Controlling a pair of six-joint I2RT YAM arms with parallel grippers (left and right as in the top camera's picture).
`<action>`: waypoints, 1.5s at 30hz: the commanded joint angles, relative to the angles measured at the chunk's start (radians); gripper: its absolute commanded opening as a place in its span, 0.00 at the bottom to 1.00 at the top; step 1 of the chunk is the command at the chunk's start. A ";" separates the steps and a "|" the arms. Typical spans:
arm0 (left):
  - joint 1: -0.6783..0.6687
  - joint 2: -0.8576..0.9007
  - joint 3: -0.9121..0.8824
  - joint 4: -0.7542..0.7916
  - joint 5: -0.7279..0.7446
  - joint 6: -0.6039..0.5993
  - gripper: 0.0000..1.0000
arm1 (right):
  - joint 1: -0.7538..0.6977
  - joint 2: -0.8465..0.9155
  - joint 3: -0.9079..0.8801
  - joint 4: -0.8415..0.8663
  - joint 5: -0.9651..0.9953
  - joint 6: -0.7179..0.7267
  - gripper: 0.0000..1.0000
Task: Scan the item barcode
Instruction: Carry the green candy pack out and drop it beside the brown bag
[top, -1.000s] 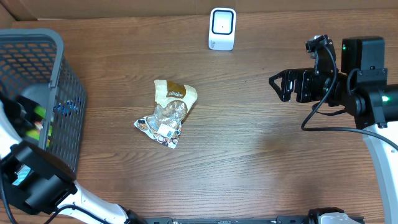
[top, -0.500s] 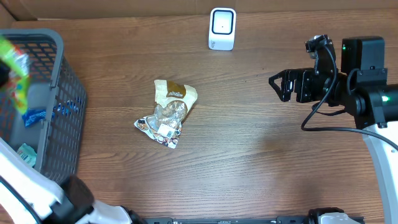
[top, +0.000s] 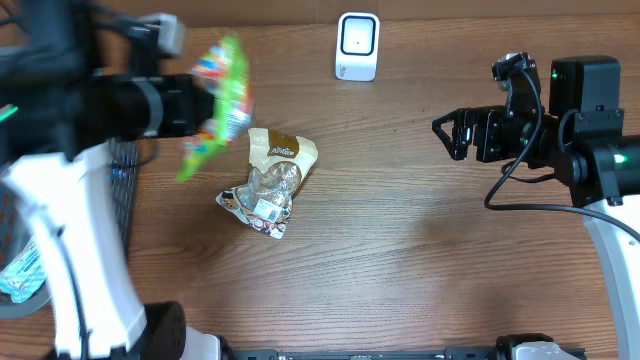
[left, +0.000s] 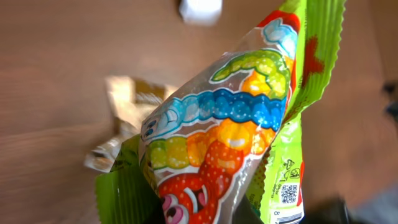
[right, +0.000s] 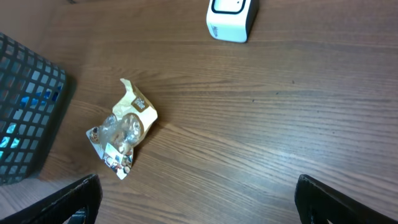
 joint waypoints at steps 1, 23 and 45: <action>-0.112 0.056 -0.131 0.031 -0.011 0.029 0.04 | -0.003 0.000 0.025 0.006 -0.006 -0.004 1.00; -0.359 0.415 -0.292 0.016 -0.130 -0.038 0.57 | -0.003 0.000 0.025 0.006 -0.006 -0.004 1.00; 0.317 0.060 0.260 -0.034 -0.541 -0.443 0.66 | -0.003 0.000 0.025 -0.024 -0.006 -0.004 1.00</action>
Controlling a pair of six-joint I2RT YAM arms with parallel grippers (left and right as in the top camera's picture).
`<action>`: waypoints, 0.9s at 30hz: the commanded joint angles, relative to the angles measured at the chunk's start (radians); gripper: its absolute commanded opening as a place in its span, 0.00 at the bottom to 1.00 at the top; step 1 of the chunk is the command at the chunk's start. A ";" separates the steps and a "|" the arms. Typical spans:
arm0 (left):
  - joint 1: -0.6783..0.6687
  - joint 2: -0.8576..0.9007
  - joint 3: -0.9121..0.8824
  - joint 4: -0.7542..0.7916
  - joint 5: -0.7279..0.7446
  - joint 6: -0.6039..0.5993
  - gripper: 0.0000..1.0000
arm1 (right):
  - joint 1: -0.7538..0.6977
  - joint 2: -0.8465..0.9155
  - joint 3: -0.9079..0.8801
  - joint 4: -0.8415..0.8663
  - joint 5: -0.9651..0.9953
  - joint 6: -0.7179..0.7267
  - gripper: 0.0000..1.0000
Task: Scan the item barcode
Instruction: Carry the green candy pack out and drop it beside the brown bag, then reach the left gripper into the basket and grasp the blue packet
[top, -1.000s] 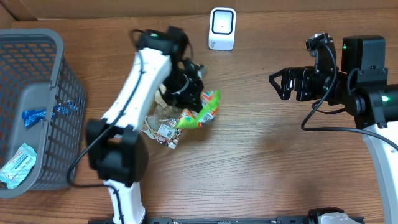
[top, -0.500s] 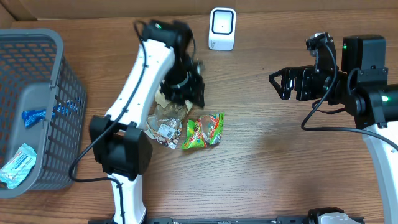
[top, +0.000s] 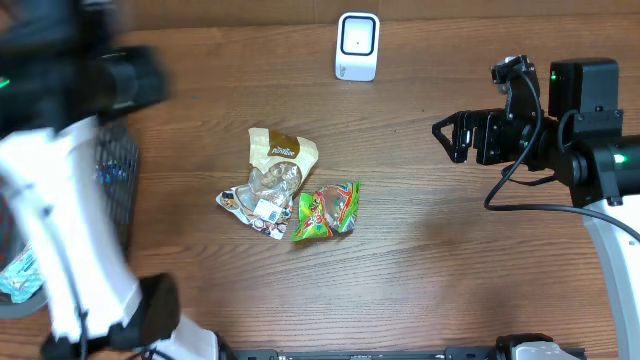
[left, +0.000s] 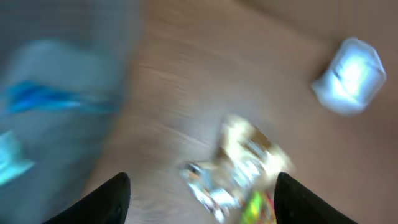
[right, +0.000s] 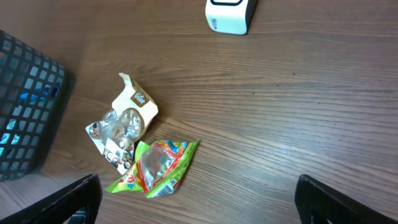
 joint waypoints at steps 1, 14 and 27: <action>0.167 -0.014 0.007 -0.006 -0.075 -0.141 0.67 | -0.003 0.000 0.025 0.003 -0.006 -0.004 1.00; 0.401 0.191 -0.089 0.100 -0.110 -0.269 0.76 | -0.003 0.000 0.025 -0.003 -0.006 -0.004 1.00; 0.400 0.505 -0.092 0.163 -0.113 -0.356 0.83 | -0.003 0.000 0.025 -0.013 -0.006 -0.004 0.99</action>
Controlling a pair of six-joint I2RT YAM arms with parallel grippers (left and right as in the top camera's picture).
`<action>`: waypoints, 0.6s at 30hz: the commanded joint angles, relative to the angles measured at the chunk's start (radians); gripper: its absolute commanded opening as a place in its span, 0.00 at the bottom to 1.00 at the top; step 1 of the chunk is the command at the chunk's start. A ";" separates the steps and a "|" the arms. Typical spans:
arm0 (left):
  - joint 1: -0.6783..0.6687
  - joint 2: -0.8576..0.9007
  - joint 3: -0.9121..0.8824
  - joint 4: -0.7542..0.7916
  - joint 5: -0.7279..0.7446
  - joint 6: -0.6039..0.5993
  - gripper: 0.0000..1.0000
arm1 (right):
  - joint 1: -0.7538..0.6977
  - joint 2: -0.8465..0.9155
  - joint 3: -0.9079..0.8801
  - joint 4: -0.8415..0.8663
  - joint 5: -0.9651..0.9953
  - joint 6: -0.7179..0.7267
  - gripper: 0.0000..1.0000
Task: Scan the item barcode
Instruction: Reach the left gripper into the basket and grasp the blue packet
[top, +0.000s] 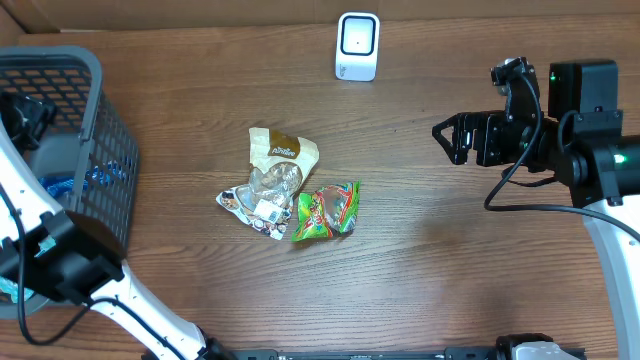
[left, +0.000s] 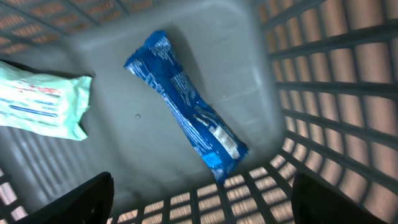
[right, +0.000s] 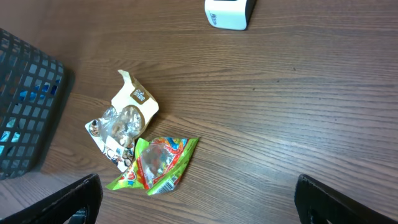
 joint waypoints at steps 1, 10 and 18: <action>0.000 0.068 -0.013 -0.002 -0.017 -0.033 0.85 | -0.003 0.000 0.025 0.002 -0.006 -0.004 0.99; 0.000 0.132 -0.206 0.163 0.008 -0.050 0.85 | -0.003 0.000 0.025 0.003 -0.006 -0.004 0.99; 0.000 0.132 -0.359 0.287 0.014 -0.050 0.70 | -0.003 0.000 0.025 0.002 -0.006 -0.003 0.99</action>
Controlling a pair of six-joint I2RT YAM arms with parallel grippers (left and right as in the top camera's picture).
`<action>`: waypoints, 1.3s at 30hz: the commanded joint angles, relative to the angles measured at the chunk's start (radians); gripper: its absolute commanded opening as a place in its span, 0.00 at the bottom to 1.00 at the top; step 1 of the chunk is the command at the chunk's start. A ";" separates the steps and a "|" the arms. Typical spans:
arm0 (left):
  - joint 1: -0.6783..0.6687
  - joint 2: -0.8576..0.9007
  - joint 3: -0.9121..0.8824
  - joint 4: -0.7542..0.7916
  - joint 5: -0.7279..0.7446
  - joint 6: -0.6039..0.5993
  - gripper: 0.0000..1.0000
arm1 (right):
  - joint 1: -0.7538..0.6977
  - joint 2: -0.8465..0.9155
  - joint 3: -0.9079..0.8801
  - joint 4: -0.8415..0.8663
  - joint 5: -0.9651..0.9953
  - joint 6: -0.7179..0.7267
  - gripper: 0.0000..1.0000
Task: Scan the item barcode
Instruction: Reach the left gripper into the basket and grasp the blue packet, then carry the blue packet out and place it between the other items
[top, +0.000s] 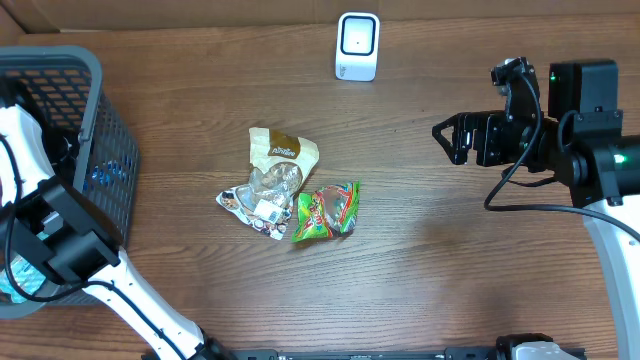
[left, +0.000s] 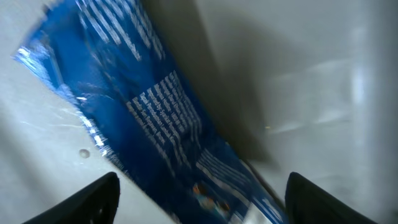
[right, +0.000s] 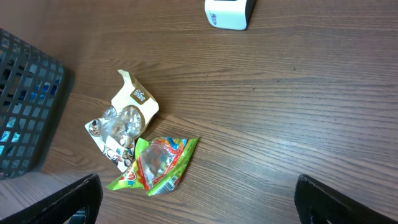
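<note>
A white barcode scanner (top: 358, 45) stands at the table's far edge. My left gripper (left: 202, 208) is open, down inside the grey basket (top: 95, 75), its fingertips (left: 93, 199) straddling a blue packet (left: 155, 118) that lies on the basket floor and fills the left wrist view. A green gummy bag (top: 325, 210) lies mid-table, its barcode visible in the right wrist view (right: 169, 182). My right gripper (top: 452, 137) hovers open at the right, holding nothing.
A beige pouch (top: 280, 148) and a clear foil packet (top: 258, 202) lie touching the green bag's left side. The basket takes up the left edge of the table, with the left arm's white links (top: 60, 240) in front of it.
My left gripper has dropped much closer to the blue packet in the basket, which now fills its view. The white-green pack beside it is out of frame. The right arm has not moved.
My left gripper first held the green gummy bag in the air near the scanner. Then the bag lay on the table beside the other two packets, and the gripper was open, away from it. It then stood over the basket, and now hangs low over the blue packet.
</note>
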 joint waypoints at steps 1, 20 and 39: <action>0.000 0.006 -0.046 0.016 0.005 -0.013 0.66 | -0.003 0.000 0.025 0.002 -0.006 -0.003 0.99; 0.001 -0.207 0.053 -0.118 0.032 0.120 0.05 | -0.003 0.000 0.025 0.003 -0.025 -0.003 0.99; -0.246 -0.869 0.073 -0.262 0.136 0.325 0.05 | -0.003 0.000 0.025 0.011 -0.025 -0.003 0.99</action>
